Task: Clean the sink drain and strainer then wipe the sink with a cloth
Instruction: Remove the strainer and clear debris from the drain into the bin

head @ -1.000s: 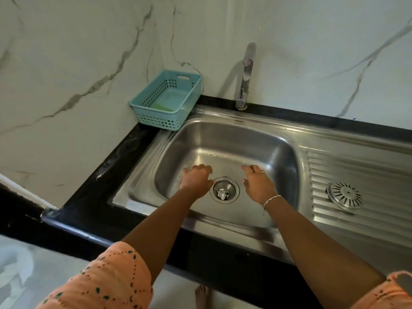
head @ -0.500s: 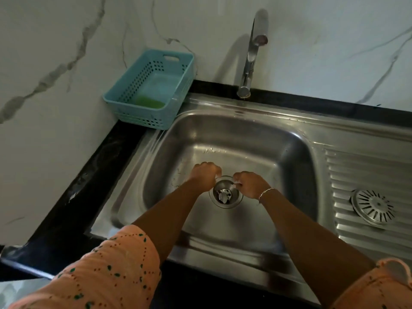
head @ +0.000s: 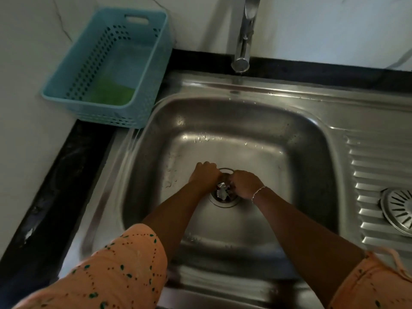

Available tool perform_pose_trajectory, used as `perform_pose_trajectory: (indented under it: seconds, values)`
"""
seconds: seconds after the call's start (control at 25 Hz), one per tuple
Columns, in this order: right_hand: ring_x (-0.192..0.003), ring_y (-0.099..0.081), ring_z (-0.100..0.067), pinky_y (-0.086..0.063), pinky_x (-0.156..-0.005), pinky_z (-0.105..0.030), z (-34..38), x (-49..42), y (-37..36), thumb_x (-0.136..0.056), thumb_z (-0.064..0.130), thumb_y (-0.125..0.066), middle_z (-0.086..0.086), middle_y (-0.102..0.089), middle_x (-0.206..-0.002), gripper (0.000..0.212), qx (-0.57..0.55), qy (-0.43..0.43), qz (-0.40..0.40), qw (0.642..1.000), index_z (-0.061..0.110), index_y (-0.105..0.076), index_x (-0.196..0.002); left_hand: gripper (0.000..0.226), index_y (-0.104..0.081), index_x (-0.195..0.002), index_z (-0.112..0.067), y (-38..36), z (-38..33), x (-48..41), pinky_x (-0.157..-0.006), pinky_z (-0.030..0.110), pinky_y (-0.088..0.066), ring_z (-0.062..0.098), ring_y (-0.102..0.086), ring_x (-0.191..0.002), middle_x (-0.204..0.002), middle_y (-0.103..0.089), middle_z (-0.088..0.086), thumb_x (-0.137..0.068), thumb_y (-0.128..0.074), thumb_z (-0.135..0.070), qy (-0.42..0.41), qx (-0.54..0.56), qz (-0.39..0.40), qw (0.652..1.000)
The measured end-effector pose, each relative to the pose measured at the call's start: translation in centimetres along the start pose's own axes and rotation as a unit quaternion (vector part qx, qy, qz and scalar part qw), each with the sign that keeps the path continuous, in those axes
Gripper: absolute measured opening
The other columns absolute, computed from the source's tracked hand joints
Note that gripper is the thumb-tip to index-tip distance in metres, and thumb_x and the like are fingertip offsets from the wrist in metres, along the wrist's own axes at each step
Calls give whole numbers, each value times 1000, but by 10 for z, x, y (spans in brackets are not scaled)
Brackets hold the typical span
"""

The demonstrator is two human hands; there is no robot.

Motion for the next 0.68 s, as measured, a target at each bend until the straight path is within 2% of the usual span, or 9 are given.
perform_pose_trajectory:
  seconds: [0.24, 0.4, 0.68]
  values:
    - [-108, -57, -31, -44, -88, -34, 4, -2, -11, -88, 23, -50, -9, -59, -119, 35, -13, 14, -78, 997, 27, -56, -121, 26, -61, -113, -15, -22, -1, -7, -96, 41, -32, 30, -45, -112, -116, -53, 11, -91, -47, -17, -10, -23, 4, 1000]
    - [-112, -54, -31, -39, -91, -35, 2, -7, -21, -90, 23, -44, -9, -55, -125, 35, 5, -19, -90, 996, 21, -56, -122, 27, -61, -113, -14, -25, -2, -12, -97, 39, -31, 28, -44, -114, -117, -53, 10, -92, -44, -16, -16, -36, -10, 999]
    - [-112, -51, -32, -34, -92, -38, 1, -10, -22, -90, 23, -42, -11, -57, -121, 32, 30, -51, -110, 992, 15, -58, -117, 26, -63, -107, -12, -24, -3, -17, -94, 38, -32, 28, -46, -110, -114, -54, 10, -92, -43, -15, -20, -37, -40, 998]
Point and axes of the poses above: each hand's wrist, its own x-axis away from the middle knuckle, its own y-axis out of the back of the hand, z = x × y, the point moved 9 cm from there along -x, towards the middle knuckle
